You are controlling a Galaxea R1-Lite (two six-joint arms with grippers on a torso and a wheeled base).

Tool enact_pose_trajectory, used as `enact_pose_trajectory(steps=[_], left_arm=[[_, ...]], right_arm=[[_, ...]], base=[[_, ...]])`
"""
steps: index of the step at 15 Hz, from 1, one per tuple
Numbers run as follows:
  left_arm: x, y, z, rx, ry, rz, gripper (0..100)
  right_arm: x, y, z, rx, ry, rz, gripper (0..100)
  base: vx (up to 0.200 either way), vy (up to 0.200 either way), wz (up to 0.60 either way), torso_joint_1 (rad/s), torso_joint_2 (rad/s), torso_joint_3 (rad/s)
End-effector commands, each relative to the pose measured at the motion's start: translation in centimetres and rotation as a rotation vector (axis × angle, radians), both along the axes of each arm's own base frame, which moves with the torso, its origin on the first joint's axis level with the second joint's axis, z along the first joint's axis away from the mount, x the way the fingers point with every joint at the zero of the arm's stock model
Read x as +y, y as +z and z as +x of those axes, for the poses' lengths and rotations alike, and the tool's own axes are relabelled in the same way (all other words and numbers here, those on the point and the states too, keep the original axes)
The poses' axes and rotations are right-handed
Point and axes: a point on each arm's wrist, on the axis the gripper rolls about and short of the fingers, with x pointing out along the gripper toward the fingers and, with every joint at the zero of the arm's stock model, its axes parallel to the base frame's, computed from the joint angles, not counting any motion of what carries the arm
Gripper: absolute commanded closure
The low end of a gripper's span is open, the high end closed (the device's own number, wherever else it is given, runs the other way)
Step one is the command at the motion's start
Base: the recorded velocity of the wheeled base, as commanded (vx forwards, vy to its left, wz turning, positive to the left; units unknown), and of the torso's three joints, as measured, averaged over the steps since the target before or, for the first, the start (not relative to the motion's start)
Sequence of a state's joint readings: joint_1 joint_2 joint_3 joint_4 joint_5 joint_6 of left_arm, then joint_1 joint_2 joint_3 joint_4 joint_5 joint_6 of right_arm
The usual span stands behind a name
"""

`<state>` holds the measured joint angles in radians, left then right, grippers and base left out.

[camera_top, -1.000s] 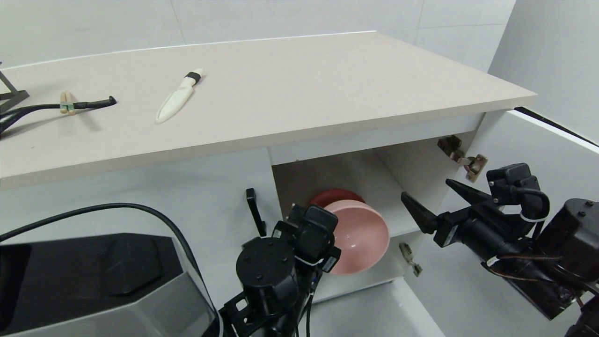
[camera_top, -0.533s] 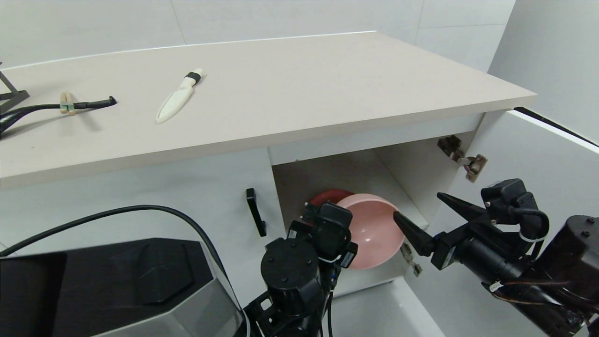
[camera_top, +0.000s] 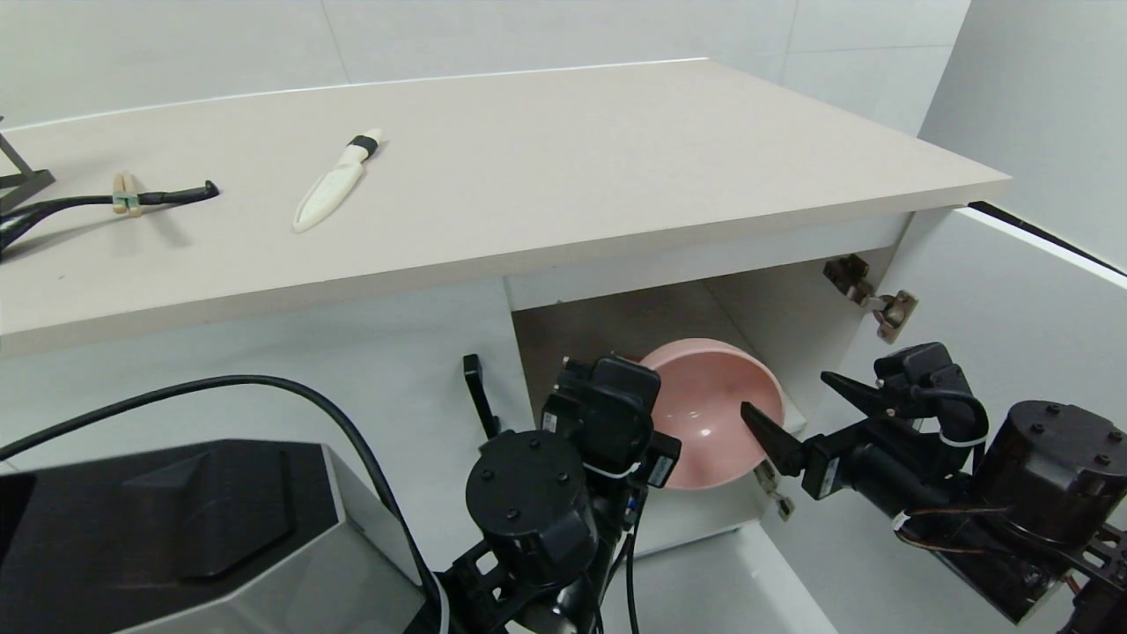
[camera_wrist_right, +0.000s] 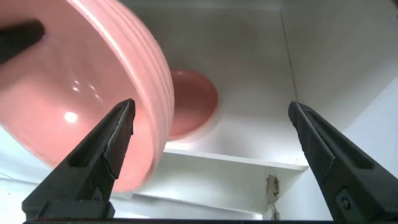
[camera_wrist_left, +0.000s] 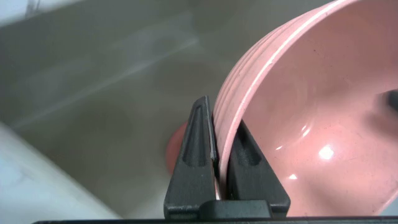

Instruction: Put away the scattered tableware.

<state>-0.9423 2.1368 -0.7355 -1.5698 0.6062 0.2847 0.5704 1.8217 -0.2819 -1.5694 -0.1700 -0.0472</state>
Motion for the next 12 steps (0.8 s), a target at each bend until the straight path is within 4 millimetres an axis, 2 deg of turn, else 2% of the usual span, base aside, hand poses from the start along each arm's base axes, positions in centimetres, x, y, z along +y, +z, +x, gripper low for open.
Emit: enact_pose_trajectory(steps=[1, 7, 8, 12], left_arm=[[0.0, 0.4, -0.1, -0.009, -0.012, -0.008, 100], [0.0, 0.4, -0.1, -0.008, -0.012, -0.007, 100], [0.0, 0.4, -0.1, -0.009, -0.012, -0.008, 100], [-0.5, 0.9, -0.6, -0.023, -0.06, -0.019, 100]], right_arm=[[0.0, -0.3, 0.2, 0.007, -0.005, -0.005, 0], [0.3, 0.7, -0.3, -0.026, 0.015, 0.018, 0], [0.4, 0.7, -0.5, -0.024, 0.021, 0.017, 100], [1.0, 0.6, -1.0, -0.017, 0.054, 0.019, 100]], base=[[0.0, 0.0, 0.0, 0.0, 0.0, 0.0], [0.0, 0.0, 0.0, 0.0, 0.0, 0.0], [0.0, 0.0, 0.0, 0.0, 0.0, 0.0], [0.0, 0.0, 0.0, 0.0, 0.0, 0.0]])
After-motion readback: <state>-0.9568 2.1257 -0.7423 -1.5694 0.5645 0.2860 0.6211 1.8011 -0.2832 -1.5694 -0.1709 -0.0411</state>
